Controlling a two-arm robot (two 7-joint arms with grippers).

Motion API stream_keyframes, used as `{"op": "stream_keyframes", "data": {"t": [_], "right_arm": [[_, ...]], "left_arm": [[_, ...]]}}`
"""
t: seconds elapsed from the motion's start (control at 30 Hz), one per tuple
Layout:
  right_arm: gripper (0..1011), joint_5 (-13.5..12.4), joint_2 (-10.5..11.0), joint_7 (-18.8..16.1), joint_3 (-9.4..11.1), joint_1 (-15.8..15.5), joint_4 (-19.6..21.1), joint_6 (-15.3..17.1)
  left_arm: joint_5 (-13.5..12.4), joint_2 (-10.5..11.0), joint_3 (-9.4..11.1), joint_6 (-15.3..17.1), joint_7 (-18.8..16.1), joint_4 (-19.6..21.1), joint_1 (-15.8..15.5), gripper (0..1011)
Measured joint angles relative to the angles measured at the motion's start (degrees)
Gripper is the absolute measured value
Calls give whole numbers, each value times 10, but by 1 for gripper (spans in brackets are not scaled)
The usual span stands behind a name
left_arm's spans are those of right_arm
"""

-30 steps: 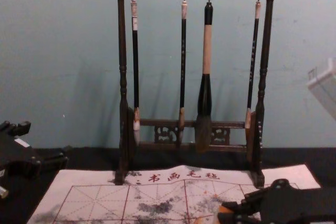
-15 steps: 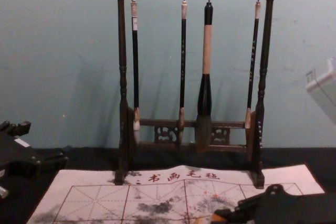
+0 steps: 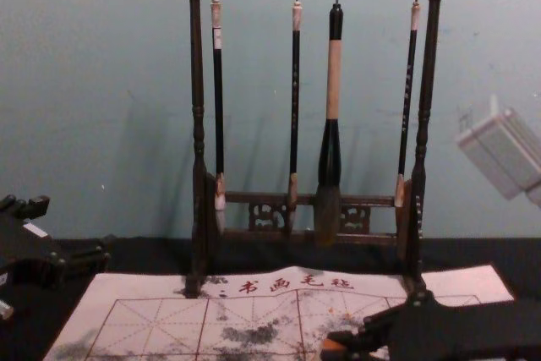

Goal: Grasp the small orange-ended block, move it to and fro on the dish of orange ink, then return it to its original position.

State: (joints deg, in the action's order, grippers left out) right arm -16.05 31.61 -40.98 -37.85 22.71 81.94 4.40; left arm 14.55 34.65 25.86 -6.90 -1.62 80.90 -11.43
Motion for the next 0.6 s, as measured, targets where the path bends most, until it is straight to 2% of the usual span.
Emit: {"op": "stream_keyframes", "data": {"t": [0.33,0.6], "right_arm": [[100,4,-18,7,1,23,-35,5],[100,2,-13,8,6,21,-35,7]], "left_arm": [[0,0,0,0,0,0,0,1001],[0,0,0,0,0,0,0,1001]]}}
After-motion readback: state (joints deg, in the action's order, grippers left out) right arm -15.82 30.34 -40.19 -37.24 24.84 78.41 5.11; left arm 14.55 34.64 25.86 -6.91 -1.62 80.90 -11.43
